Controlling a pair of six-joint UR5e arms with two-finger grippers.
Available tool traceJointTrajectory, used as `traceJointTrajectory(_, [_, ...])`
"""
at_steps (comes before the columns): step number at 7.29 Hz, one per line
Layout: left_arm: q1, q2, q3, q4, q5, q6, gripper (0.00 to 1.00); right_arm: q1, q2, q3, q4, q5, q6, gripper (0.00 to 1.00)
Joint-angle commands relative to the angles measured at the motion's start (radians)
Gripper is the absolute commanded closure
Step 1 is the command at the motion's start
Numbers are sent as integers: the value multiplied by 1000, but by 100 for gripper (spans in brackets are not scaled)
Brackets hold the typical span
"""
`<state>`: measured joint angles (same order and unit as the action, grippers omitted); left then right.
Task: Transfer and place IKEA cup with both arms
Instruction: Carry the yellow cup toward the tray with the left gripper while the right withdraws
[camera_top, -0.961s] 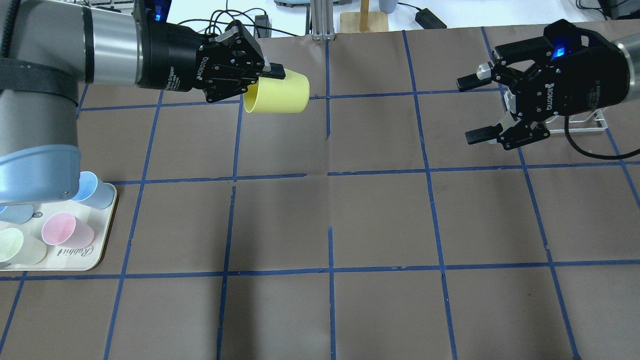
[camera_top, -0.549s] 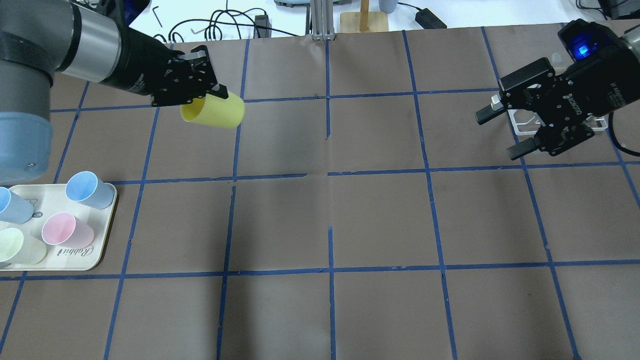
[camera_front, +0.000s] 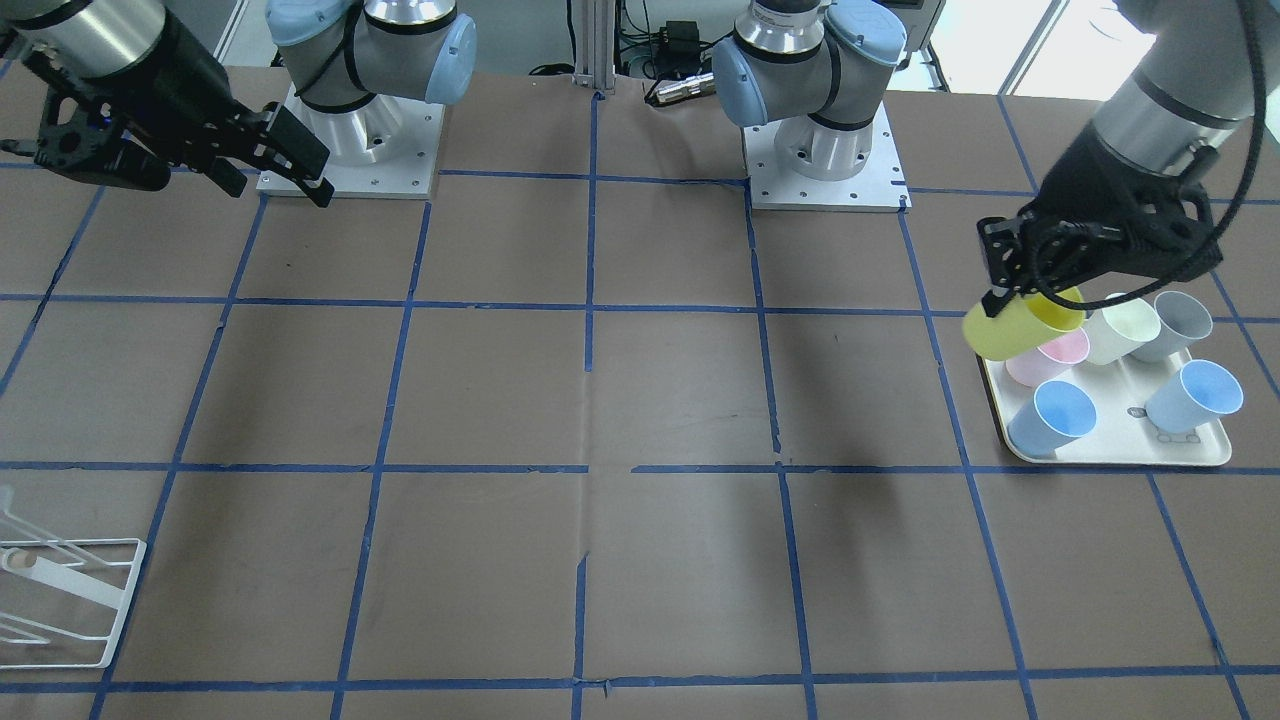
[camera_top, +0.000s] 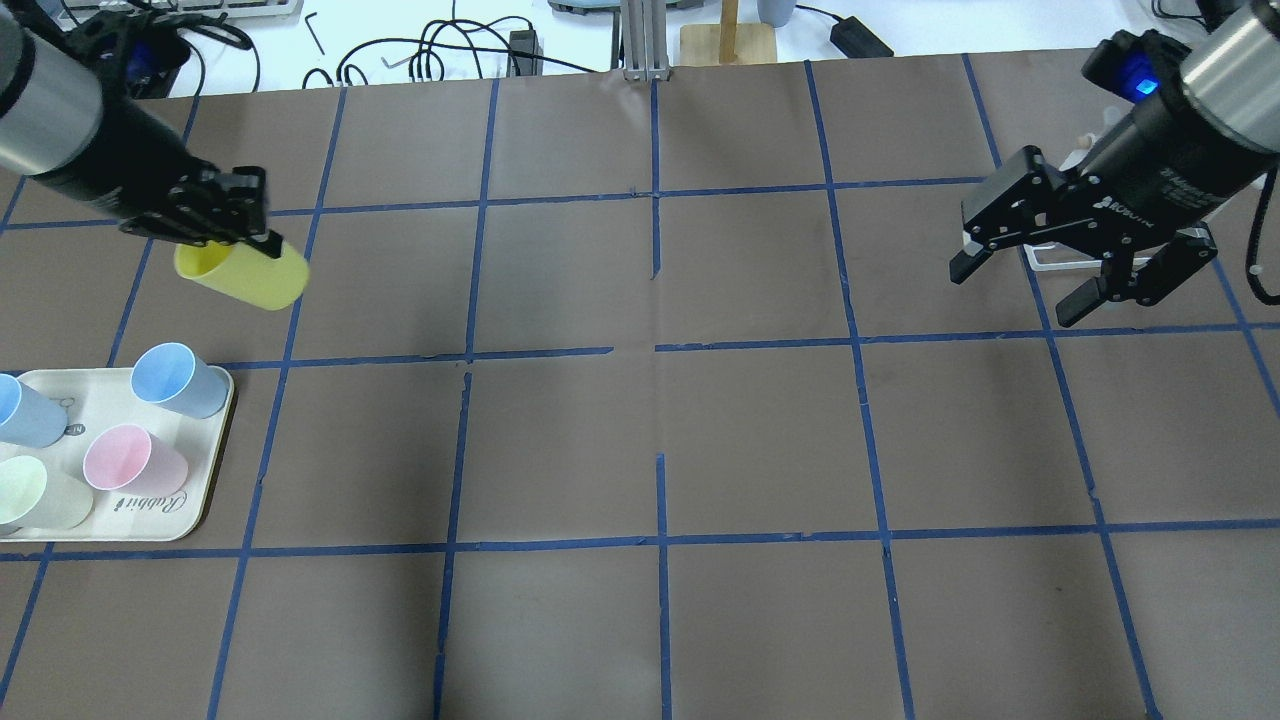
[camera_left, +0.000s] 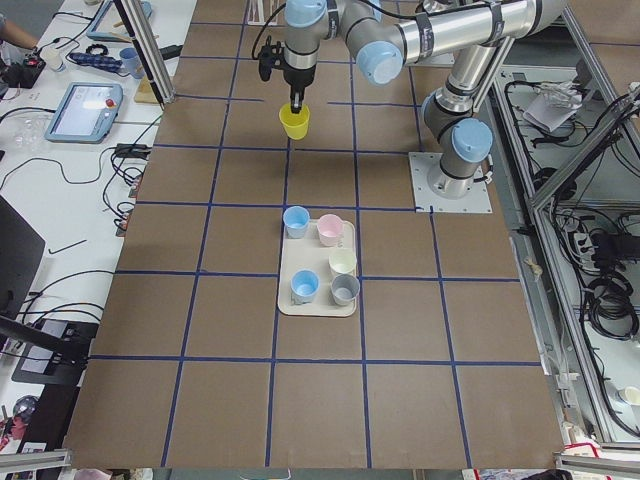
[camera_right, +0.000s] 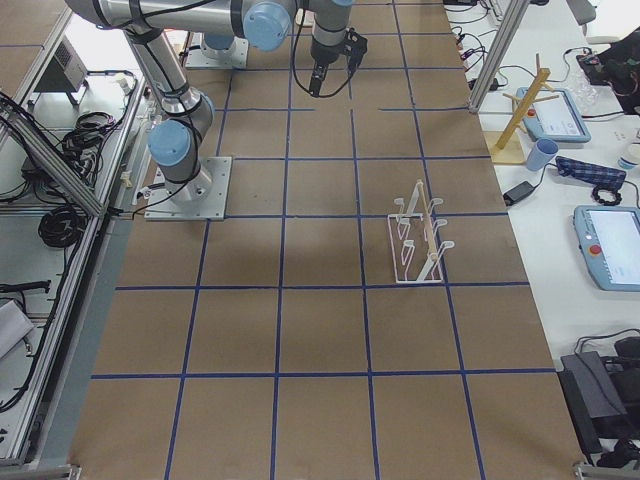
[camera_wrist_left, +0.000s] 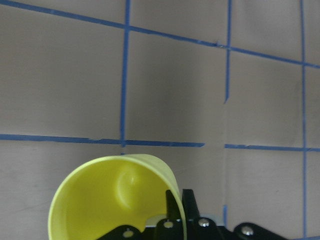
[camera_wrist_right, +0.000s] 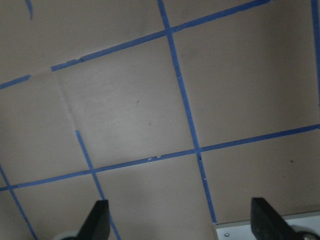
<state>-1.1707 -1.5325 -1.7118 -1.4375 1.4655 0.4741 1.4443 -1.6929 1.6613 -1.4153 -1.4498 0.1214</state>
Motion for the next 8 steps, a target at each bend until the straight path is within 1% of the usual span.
traceJointTrajectory(1, [223, -82, -2, 25, 59, 293, 100, 125, -11, -2, -48, -142, 124, 0])
traceJointTrajectory(2, [291, -156, -8, 126, 62, 401, 100, 127, -30, 9, -48, -141, 118, 0])
traceJointTrajectory(3, [318, -223, -8, 199, 59, 405, 100, 125, -43, 37, -66, -135, 104, 0])
traceJointTrajectory(4, [338, -289, 10, 245, 62, 391, 100, 125, -53, 88, -132, -139, 97, 0])
traceJointTrajectory(5, [342, -320, 0, 282, 64, 362, 100, 120, -53, 106, -166, -130, 52, 0])
traceJointTrajectory(6, [342, -334, -8, 311, 82, 327, 100, 113, -51, 104, -159, -136, -44, 0])
traceJointTrajectory(7, [344, -354, -14, 356, 93, 333, 100, 110, -51, 103, -159, -135, -83, 0])
traceJointTrajectory(8, [345, -365, -25, 344, 90, 331, 100, 104, -53, 103, -154, -135, -92, 0])
